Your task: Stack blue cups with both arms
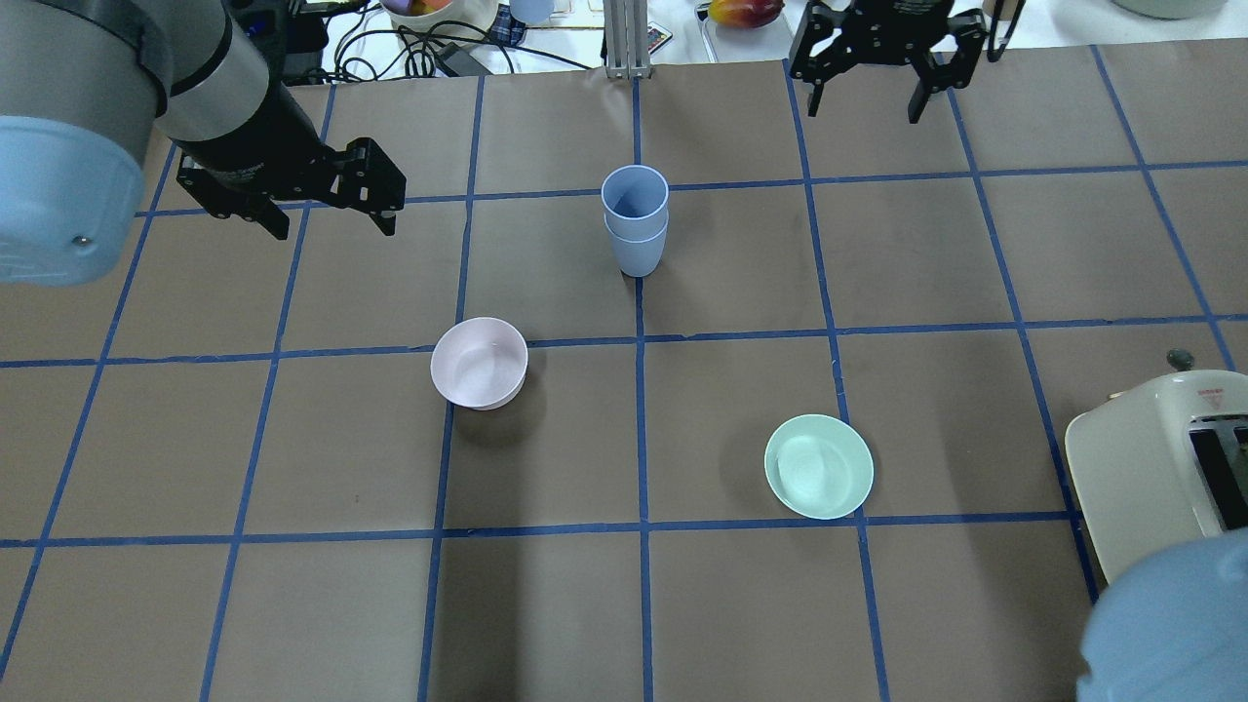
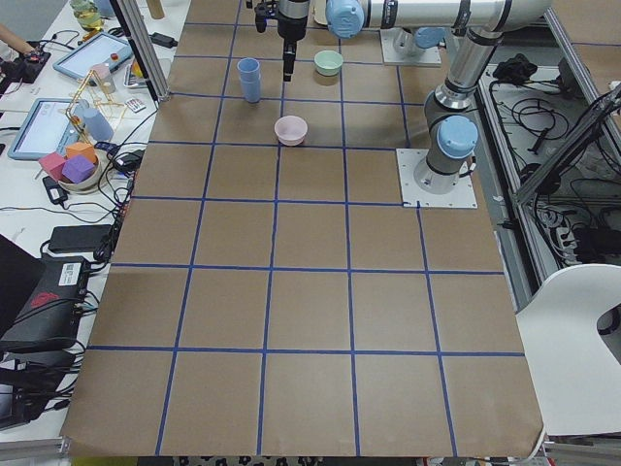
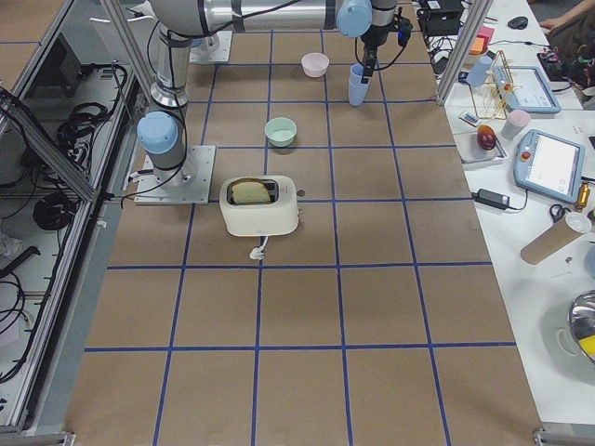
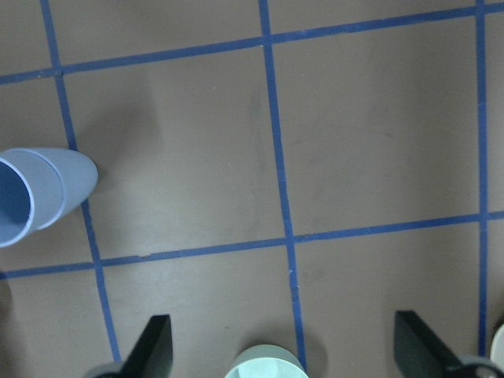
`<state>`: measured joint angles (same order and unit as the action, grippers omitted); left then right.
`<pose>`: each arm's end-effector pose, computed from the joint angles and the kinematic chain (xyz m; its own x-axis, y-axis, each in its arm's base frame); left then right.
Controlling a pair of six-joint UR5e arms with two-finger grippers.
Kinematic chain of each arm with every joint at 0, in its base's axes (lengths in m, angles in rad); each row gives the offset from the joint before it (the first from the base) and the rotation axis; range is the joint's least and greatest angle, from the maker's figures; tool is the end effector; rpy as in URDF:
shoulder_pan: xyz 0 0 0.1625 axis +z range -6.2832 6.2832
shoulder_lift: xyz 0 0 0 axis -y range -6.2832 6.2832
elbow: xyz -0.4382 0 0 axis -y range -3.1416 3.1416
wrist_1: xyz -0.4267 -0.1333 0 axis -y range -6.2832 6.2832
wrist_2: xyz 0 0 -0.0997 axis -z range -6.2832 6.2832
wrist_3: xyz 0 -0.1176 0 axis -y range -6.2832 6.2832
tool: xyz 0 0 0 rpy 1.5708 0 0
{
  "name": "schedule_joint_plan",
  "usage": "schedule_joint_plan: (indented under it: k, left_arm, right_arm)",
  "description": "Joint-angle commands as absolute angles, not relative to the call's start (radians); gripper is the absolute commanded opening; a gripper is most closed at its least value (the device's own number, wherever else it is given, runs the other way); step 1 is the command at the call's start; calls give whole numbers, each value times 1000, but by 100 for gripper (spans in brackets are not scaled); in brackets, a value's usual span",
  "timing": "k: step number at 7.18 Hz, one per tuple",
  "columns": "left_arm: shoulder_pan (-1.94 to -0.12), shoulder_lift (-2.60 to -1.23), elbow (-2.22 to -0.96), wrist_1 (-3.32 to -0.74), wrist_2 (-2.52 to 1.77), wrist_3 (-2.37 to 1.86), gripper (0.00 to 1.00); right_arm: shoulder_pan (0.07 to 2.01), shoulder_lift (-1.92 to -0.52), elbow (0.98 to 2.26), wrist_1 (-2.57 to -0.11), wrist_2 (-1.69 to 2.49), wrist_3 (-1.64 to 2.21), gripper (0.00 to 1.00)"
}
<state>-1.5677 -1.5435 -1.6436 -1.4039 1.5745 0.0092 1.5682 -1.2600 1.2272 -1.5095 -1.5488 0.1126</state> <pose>-0.1312 -0.5279 0.4765 -1.0000 0.0056 -0.0048 0.0061 0.9926 -0.1211 0.1342 -0.6571 0.4733 -0.9931 0.1155 -0.0186 0.1149 0.9929 0.0308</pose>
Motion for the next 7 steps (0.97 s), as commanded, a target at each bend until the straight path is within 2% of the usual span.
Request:
schedule_joint_plan:
  k: [1,3,7]
  left_arm:
    - [-1568,-1542,-1644,-1405,1574,9,100]
    - [-1566,-1542,-1646,-1402,1575,9,100]
    - [-1568,-1546,-1643,-1401,1574,9,100]
  right_arm:
    - [1531,-1407,1357,-1489,-1615,49,100]
    - [1540,-1503,1458,-1494,-1615,52,100]
    - [1540,-1522,1459,-1468,-1602,51,100]
